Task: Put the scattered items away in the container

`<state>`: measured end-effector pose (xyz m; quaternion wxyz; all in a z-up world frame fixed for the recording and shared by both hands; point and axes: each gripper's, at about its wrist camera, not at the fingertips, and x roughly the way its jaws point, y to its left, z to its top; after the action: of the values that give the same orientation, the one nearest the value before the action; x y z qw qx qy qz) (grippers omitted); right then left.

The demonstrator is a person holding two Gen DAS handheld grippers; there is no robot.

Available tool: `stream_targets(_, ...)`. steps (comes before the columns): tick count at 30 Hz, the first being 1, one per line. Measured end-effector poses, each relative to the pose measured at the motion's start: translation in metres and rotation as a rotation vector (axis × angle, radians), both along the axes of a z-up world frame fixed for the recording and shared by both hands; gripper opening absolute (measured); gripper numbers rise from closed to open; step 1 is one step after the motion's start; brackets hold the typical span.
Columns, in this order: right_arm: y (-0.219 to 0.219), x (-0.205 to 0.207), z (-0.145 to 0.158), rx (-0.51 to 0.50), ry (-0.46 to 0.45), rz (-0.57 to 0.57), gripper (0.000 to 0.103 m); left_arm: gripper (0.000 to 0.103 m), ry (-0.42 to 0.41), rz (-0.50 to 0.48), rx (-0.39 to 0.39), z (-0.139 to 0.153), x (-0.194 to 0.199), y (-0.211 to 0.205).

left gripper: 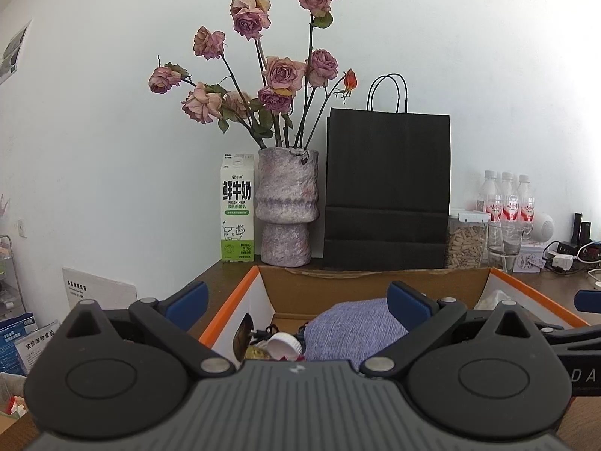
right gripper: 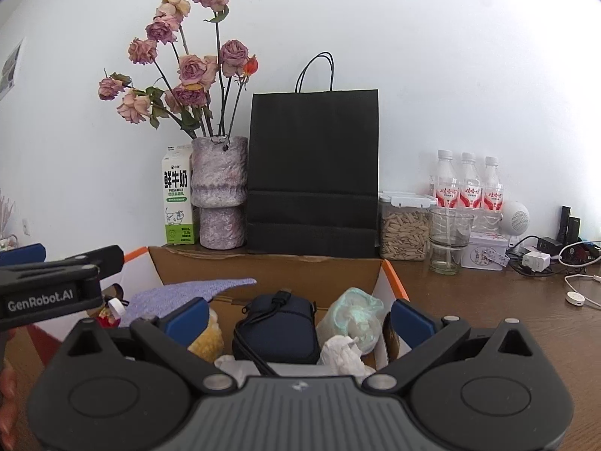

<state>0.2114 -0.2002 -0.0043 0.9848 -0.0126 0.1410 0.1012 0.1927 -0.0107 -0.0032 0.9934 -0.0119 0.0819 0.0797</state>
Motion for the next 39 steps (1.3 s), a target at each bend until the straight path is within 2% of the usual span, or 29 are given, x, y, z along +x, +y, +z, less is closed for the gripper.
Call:
stream_targets(5, -0.006, -0.035, -0.002, -0.018, -0.007, 0.003, 0.103, 0.103, 0.034, 0.018, -0.011, 0.000, -0.034, 0.000)
stream_targets(8, -0.009, -0.060, 0.000, -0.017, 0.005, 0.023, 0.103, 0.103, 0.116, 0.016, -0.043, 0.000, -0.056, 0.002)
stream_targets(12, -0.012, -0.088, 0.002, -0.027, 0.051, 0.045, 0.103, 0.103, 0.184, -0.003, -0.047, -0.001, -0.081, 0.004)
stream_targets(24, -0.029, -0.162, 0.007, 0.032, 0.180, 0.085, 0.103, 0.103, 0.266, -0.122, -0.076, -0.003, -0.148, -0.007)
stream_targets(31, -0.035, -0.189, 0.010, 0.008, 0.206, 0.072, 0.103, 0.103, 0.286, -0.085, -0.052, 0.004, -0.180, -0.015)
stream_targets(39, -0.031, -0.199, 0.013, -0.009, 0.216, 0.092, 0.103, 0.103, 0.294, -0.058, -0.035, 0.008, -0.187, -0.018)
